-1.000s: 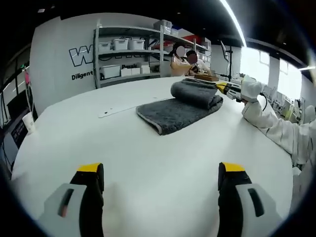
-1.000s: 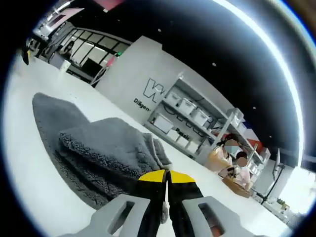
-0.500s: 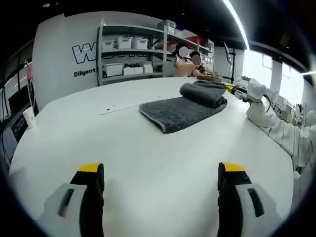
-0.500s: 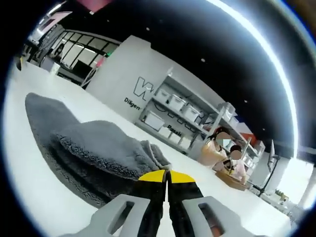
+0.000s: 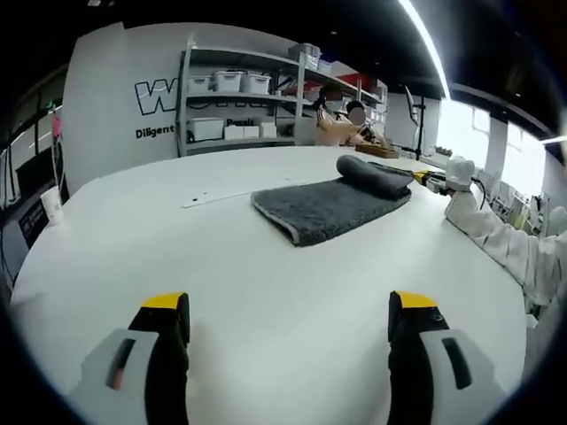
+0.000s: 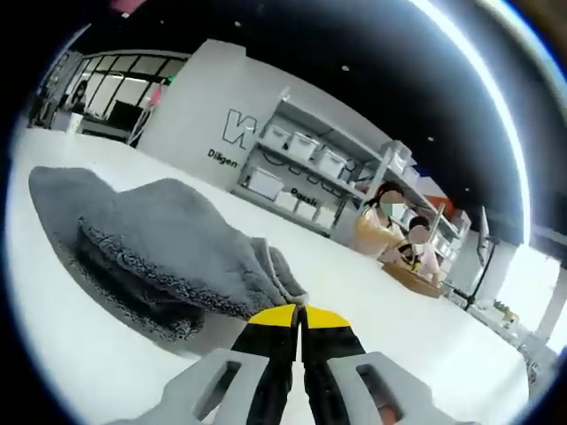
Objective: Open the folded towel by lifting each exposed corner and separating the folded layers until the towel lies flat within the target outline without major curled edges
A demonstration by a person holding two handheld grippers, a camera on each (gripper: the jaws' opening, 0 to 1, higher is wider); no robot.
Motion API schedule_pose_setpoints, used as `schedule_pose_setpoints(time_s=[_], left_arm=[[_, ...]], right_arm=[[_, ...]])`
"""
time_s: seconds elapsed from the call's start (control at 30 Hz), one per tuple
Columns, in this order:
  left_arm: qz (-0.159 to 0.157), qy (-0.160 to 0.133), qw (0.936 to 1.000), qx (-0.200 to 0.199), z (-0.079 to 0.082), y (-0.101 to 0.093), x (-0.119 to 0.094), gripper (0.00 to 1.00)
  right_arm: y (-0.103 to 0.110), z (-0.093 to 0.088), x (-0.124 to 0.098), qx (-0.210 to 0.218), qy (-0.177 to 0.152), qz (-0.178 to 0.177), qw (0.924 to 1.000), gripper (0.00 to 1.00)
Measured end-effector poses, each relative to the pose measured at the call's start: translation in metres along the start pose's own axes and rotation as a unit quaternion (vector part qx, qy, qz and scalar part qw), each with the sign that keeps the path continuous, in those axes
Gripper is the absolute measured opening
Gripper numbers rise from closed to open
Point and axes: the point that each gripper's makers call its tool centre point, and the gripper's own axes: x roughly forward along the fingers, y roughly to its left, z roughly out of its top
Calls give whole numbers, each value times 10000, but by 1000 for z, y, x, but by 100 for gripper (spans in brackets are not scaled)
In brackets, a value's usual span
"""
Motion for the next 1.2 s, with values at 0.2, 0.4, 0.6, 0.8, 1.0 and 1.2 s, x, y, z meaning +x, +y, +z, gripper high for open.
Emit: schedule_pose_setpoints(time_s=[0.2, 0.4, 0.6, 0.8, 1.0, 1.2], left_arm=[[84, -112, 9999, -65, 3, 3, 1, 91], [74, -180, 9998, -20, 5, 0, 4, 91], [146, -642, 9977, 175, 18, -5, 15, 92], [-30, -1033, 9941, 336, 29, -18, 27, 85], [-349, -1077, 9931, 320, 32, -29, 44, 80], [-151, -1162, 9923, 402, 42, -24, 61, 73]], right_arm=[[3, -8, 1, -94, 238, -6, 9997, 0], [7, -28, 6, 154, 640, 140, 9977, 0], [5, -18, 5, 160, 446, 67, 9989, 0], [5, -19, 7, 299, 449, 105, 9985, 0], [4, -18, 6, 425, 405, 82, 9982, 0], [5, -18, 7, 494, 414, 96, 9979, 0]])
